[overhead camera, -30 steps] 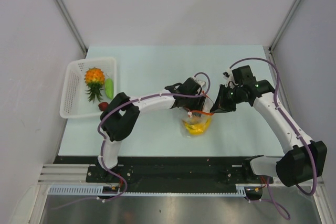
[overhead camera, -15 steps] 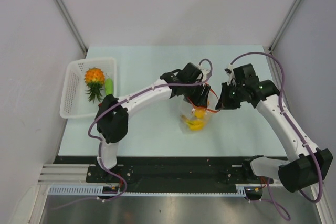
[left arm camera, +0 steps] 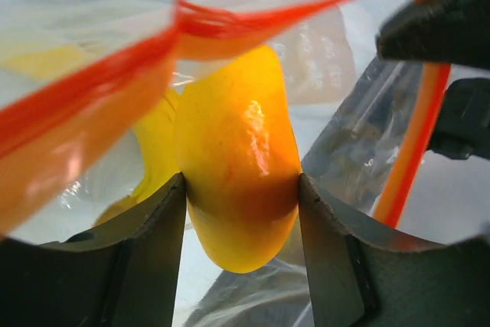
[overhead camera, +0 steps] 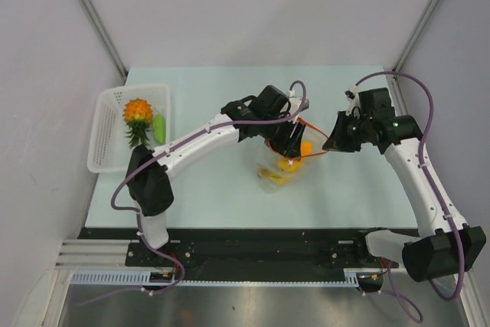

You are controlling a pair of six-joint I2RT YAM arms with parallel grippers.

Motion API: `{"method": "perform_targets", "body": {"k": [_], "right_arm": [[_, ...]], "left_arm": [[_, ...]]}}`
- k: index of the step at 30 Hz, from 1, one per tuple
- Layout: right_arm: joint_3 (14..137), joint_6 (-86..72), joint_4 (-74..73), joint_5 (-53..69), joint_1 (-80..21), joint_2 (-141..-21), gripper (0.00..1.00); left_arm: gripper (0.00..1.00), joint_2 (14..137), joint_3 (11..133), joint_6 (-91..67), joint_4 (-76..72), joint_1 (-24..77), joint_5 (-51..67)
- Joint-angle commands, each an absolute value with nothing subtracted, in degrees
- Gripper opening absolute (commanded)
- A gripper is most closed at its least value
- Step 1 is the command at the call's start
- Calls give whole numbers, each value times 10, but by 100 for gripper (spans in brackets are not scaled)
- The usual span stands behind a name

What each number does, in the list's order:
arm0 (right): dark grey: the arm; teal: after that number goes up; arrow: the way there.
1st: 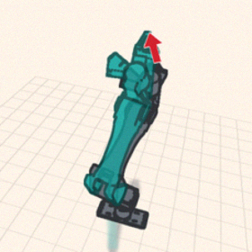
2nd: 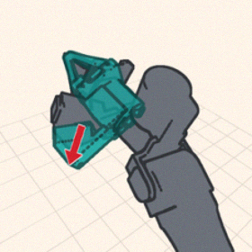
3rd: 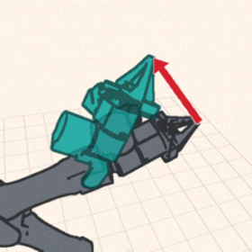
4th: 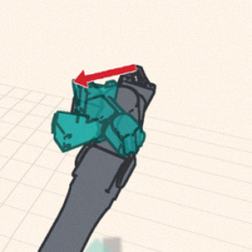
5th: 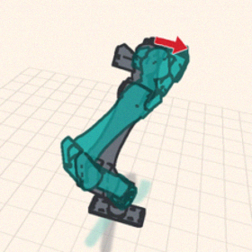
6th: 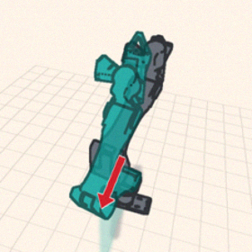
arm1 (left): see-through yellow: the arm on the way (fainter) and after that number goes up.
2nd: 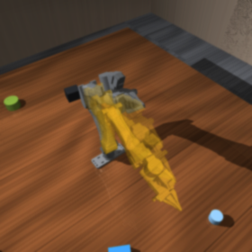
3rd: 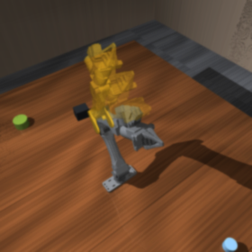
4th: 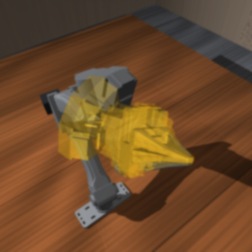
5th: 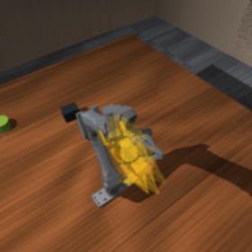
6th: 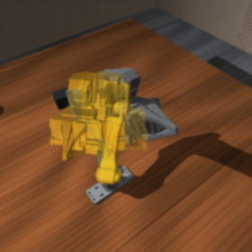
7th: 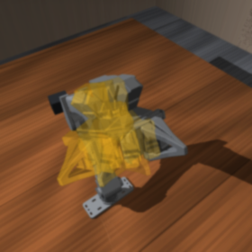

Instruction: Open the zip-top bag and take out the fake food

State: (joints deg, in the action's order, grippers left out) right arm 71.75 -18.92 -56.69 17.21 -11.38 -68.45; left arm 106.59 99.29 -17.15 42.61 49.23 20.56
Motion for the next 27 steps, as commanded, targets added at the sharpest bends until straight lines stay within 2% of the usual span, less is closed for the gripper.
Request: {"method": "perform_targets", "body": {"k": [1, 7, 13, 21, 27], "right_arm": [[764, -187, -567, 183, -91, -695, 0], [774, -183, -586, 165, -87, -715, 0], [773, -189, -592, 188, -85, -717, 0], [737, -208, -583, 183, -132, -686, 0], [724, -224, -573, 162, -163, -679, 0]], "left_arm": [[0, 983, 964, -91, 437, 505, 157], [0, 903, 833, -68, 301, 512, 155], [0, 891, 816, -37, 245, 517, 192], [0, 952, 939, -140, 251, 512, 199], [0, 1016, 1050, -231, 315, 504, 233]]}}
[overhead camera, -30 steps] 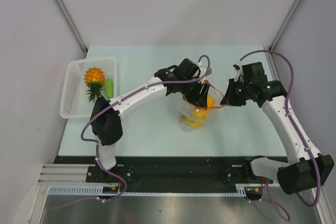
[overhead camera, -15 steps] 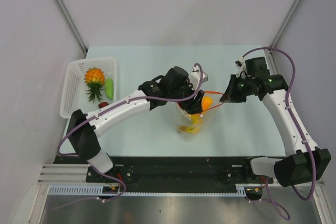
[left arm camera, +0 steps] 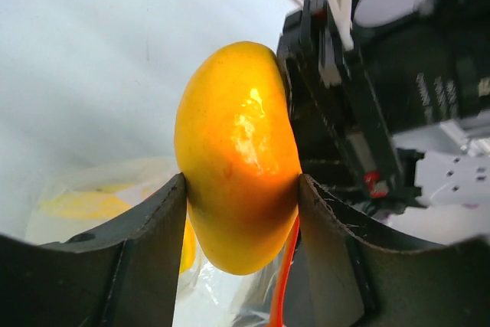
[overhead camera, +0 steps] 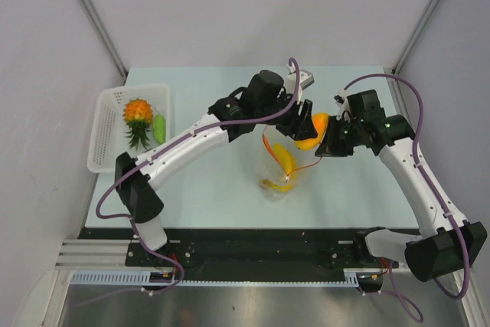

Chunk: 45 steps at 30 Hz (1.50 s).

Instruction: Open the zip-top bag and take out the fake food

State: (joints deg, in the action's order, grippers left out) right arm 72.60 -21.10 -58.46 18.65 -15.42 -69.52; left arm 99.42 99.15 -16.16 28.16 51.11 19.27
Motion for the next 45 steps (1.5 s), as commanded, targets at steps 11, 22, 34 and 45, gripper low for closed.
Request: {"method": "perform_targets", "body": {"k": [11, 22, 34, 45], "right_arm": [[729, -217, -584, 123, -108, -692, 0], [751, -201, -621, 104, -90, -681, 0], [763, -187, -632, 134, -84, -671, 0], [756, -185, -624, 156, -83, -676, 0]], "left_arm": [[0, 895, 924, -273, 138, 453, 478], [0, 765, 825, -186, 211, 338, 334], [0, 725, 767, -103, 372, 46, -112], [0, 773, 689, -109, 316, -163, -138]]}}
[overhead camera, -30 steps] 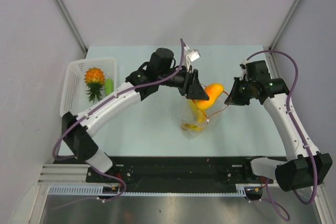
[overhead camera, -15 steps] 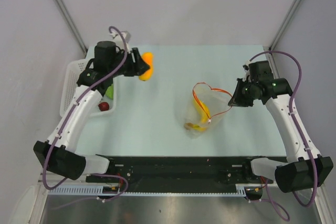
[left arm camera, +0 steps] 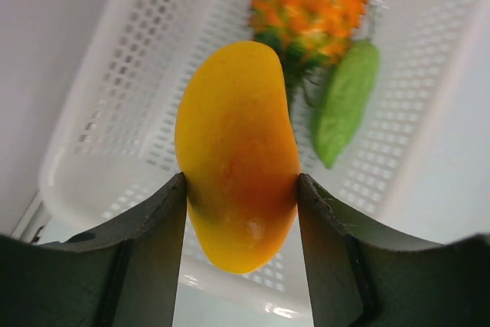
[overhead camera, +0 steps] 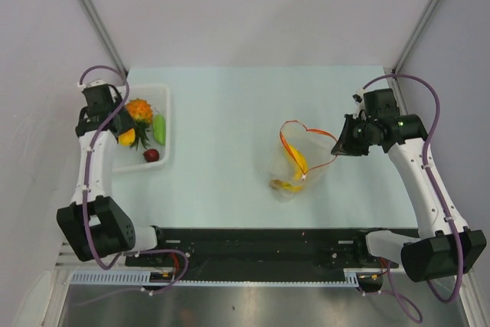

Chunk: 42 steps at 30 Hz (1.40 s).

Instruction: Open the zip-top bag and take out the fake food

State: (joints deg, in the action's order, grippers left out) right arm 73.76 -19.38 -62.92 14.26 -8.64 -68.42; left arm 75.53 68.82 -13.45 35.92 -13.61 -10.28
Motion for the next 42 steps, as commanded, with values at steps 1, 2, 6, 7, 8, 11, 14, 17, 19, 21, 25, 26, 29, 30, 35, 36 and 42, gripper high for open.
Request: {"method": "perform_targets", "body": {"k": [1, 2, 6, 7, 8, 11, 14, 17, 19, 21, 25, 26, 29, 30, 35, 36, 42], "right_arm": [[756, -185, -625, 157, -83, -677, 0], [757, -185, -627, 159, -84, -676, 0], [761, -185, -635, 175, -83, -674, 0], [761, -186, -636, 178, -85, -674, 0], [761, -187, -638, 179, -86, -675, 0], [767, -187, -639, 183, -94, -680, 0], [771, -187, -641, 182, -98, -683, 0], [770, -187, -641, 182, -99, -685, 0], [768, -187, -639, 185, -100, -686, 0], [770, -189, -638, 185, -102, -687, 0], [766, -186, -638, 185, -104, -686, 0], [763, -187, -638, 184, -103, -686, 0], [758, -186, -635, 187, -104, -686, 0], [758, -187, -634, 187, -105, -686, 0], [766, -186, -634, 188, -107, -693, 0], [768, -185, -634, 187, -109, -693, 0], [792, -180, -639, 178, -119, -708, 0]], "left_arm": [[0, 784, 692, -92, 310, -163, -158], [0, 794, 700, -58, 303, -164, -201], [0, 873, 739, -2, 318, -174, -255], [0, 884, 742, 15, 315, -174, -256], [0, 898, 748, 31, 310, -174, -256], [0, 946, 774, 40, 334, -174, -296], [0, 964, 763, 54, 308, -178, -334], [0, 991, 761, 61, 298, -178, -326], [0, 1004, 766, 54, 315, -178, -315], [0, 1009, 759, 54, 316, -178, -300], [17, 1009, 758, 49, 320, -178, -289], [26, 1010, 765, 42, 325, -178, -284], [54, 1003, 777, 24, 343, -178, -274], [58, 999, 778, 21, 345, -178, -271], [73, 968, 794, -10, 372, -175, -220], [77, 962, 795, -12, 377, -172, -204], [83, 919, 805, -18, 393, -163, -195]]}}
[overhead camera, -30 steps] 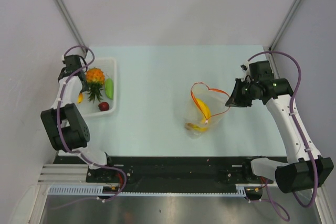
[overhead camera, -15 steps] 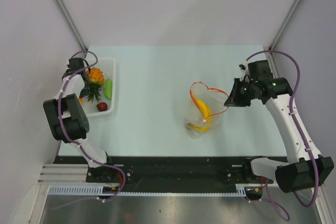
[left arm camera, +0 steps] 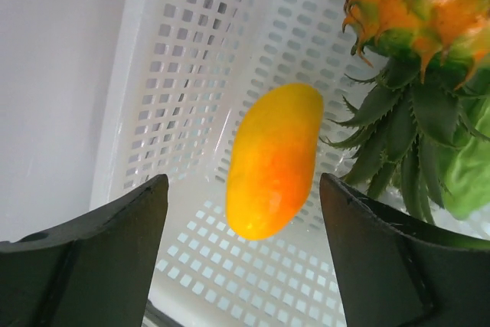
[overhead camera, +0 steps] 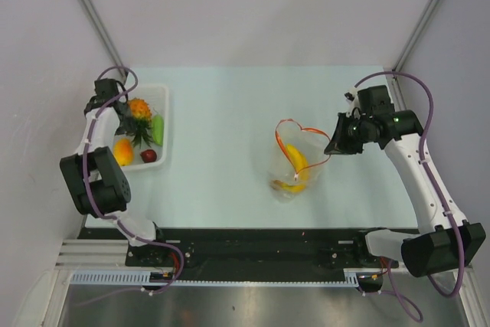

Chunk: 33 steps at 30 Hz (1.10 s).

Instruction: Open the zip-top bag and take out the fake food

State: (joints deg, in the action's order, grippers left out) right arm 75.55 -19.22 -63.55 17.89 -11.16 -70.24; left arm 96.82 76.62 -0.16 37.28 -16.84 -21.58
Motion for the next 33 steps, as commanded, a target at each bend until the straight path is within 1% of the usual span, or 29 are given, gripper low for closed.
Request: {"method": "perform_targets", "body": {"k": [1, 4, 5, 7, 8, 10, 11, 13, 14, 15, 17, 18, 20, 21, 22, 24, 28, 33], "right_arm": [[792, -180, -639, 178, -120, -708, 0], [786, -182, -637, 178, -122, -709, 0], [784, -184, -635, 181, -123, -708, 0], [785, -188, -632, 183, -125, -709, 0], [787, -189, -632, 184, -130, -709, 0], [794, -190, -629, 185, -134, -711, 0], [796, -191, -629, 184, -137, -711, 0], [802, -192, -632, 184, -144, -714, 0], [808, -194, -632, 185, -147, -715, 0], [809, -193, -632, 185, -153, -715, 0], [816, -192, -630, 187, -155, -715, 0], [817, -192, -630, 189, -156, -715, 0], [819, -192, -630, 189, -159, -715, 0], [818, -194, -628, 189, -159, -713, 0], [817, -195, -627, 189, -160, -710, 0], [816, -198, -622, 189, -161, -707, 0], [817, -201, -614, 190, -161, -701, 0], [817, -205, -606, 197, -161, -699, 0]], "left_arm": [[81, 909, 811, -23, 396, -162, -169], [75, 857, 818, -34, 399, -127, -106], [74, 843, 815, -40, 398, -90, -88], [67, 796, 806, -76, 386, -49, -17], [66, 779, 794, -91, 375, 9, 49], [66, 751, 791, -134, 340, 81, 89], [65, 745, 794, -149, 323, 146, 141], [64, 739, 794, -203, 244, 207, 177], [64, 742, 797, -216, 213, 267, 204], [63, 750, 804, -225, 171, 295, 211], [60, 791, 843, -244, 160, 368, 215], [54, 807, 855, -250, 156, 387, 229], [49, 858, 885, -249, 167, 436, 234], [40, 873, 894, -244, 187, 449, 234], [35, 890, 903, -228, 199, 461, 236], [29, 918, 919, -198, 220, 494, 235], [27, 948, 932, -113, 266, 538, 190], [24, 975, 938, -91, 301, 548, 153]]}}
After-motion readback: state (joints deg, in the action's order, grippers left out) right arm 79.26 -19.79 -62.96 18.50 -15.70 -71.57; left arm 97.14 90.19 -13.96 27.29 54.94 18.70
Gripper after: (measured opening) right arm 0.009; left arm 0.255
